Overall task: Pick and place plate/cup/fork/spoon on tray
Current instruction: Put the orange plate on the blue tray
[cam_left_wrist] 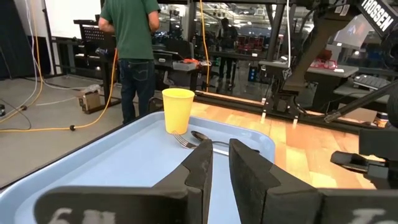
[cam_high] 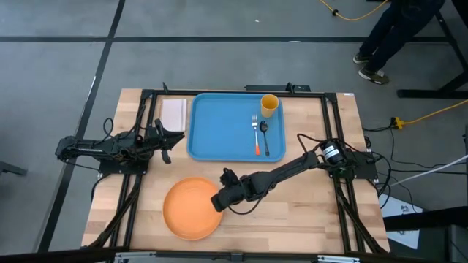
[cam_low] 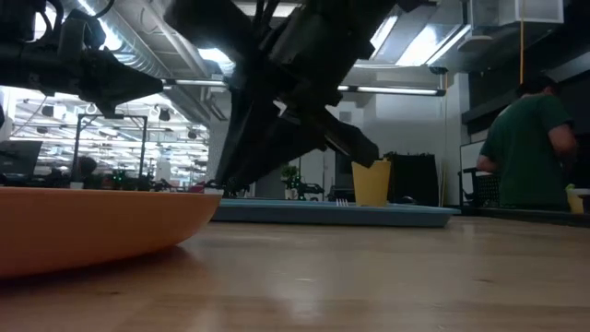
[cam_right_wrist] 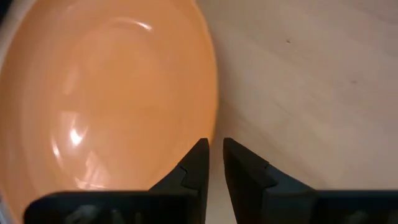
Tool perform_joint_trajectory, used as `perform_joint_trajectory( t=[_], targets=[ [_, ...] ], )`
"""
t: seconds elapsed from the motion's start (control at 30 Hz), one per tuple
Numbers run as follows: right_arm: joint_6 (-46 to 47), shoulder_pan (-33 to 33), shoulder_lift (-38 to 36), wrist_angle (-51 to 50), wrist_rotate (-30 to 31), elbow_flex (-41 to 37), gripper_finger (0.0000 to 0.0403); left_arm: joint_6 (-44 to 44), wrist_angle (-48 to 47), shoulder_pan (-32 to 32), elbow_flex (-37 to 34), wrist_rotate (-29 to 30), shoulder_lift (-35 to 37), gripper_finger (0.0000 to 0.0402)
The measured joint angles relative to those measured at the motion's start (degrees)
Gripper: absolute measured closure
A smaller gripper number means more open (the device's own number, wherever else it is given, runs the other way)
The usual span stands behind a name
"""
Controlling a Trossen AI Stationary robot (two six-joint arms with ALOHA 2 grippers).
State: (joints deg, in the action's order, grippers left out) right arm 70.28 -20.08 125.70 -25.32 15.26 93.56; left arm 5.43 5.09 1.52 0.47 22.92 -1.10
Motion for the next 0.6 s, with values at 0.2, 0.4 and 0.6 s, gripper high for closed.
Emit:
perform_joint_trajectory(
  t=[0.2, 0.4, 0.6],
  targets=[
    [-0.99, 0.22, 0.01, -0.45, 2.86, 0.0, 0.0349, 0.0, -0.05, 0.0, 0.0, -0.02, 0.0, 0.0354],
    [-4.78, 0.52, 0.01, -0.62, 3.54, 0.0, 0.0338, 0.0, -0.03, 0.0, 0.0, -0.02, 0.0, 0.0354],
    [-6.32, 1.12, 0.01, 0.91, 5.69, 0.0, 0.0275, 0.0, -0.03, 0.0, -0.01, -0.02, 0.0, 0.0354]
  ],
)
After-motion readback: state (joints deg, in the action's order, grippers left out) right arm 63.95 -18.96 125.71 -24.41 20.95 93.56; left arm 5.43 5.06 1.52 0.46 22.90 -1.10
